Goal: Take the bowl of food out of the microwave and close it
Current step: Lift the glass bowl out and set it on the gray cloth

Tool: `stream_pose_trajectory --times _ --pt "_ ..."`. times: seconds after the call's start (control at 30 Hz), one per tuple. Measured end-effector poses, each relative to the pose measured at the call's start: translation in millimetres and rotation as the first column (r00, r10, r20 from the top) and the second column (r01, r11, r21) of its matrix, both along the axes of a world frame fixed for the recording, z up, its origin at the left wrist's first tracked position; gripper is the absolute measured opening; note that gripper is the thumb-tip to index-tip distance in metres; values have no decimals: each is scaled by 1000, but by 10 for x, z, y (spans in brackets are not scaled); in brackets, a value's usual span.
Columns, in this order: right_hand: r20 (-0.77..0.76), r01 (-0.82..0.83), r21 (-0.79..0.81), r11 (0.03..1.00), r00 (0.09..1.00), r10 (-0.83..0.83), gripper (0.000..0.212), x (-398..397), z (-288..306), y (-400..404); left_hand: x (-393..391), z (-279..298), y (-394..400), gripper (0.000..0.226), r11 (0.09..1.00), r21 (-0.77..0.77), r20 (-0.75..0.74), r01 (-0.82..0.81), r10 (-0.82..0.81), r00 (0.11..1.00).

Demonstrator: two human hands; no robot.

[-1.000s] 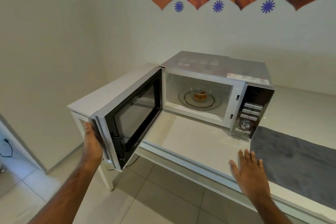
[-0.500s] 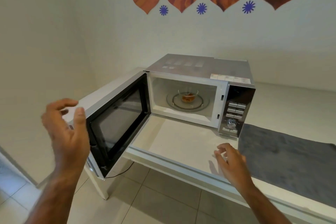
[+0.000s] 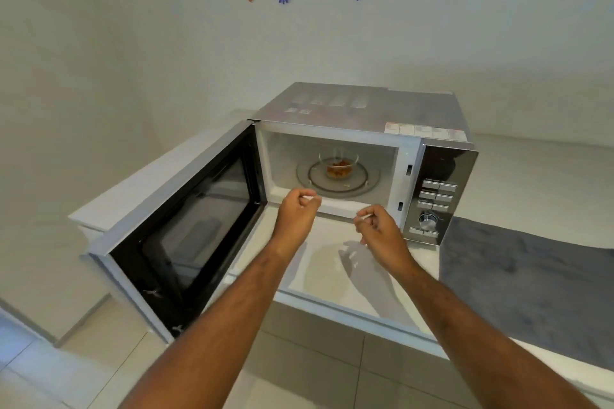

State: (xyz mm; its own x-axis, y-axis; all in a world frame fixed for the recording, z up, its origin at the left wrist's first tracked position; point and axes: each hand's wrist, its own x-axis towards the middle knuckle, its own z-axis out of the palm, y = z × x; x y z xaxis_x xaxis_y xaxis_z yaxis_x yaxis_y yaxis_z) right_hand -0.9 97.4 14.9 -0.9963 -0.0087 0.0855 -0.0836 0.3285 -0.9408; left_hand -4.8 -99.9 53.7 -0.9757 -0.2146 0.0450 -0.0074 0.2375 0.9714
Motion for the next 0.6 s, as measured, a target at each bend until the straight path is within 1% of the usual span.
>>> stream_pose_trajectory --times 0.1,0.17,0.27,0.37,0.43,0.5,0.53,0.6 --pt "21 29 -28 999 999 -29 18 -304 47 -124 -515 9 49 23 999 32 62 1 -3 998" --pt "21 41 -65 997 999 -40 17 -528 59 -204 -840 12 35 21 999 34 102 -8 5 995" --pt "31 83 -82 993 996 -81 13 -862 74 -301 -1266 -19 -17 15 1000 7 106 -3 2 994" --pt "63 140 -113 984 989 -134 11 -1216 95 -378 -1634 -56 -62 14 1000 -4 109 -4 4 994" --pt "82 182 -122 976 982 -173 16 -1425 84 -403 -1840 -87 -95 14 1000 -2 135 -7 7 991" --pt "123 245 -107 964 965 -231 22 -1615 43 -404 -2025 -130 -116 12 999 -39 159 17 -10 987" --pt "147 280 -94 956 953 -264 21 -1694 34 -402 -2105 -156 -120 15 997 -73 162 37 -25 986" --pt "162 355 -110 928 928 -336 13 -1857 28 -389 -2245 -191 -94 23 988 -141 139 58 -38 990"
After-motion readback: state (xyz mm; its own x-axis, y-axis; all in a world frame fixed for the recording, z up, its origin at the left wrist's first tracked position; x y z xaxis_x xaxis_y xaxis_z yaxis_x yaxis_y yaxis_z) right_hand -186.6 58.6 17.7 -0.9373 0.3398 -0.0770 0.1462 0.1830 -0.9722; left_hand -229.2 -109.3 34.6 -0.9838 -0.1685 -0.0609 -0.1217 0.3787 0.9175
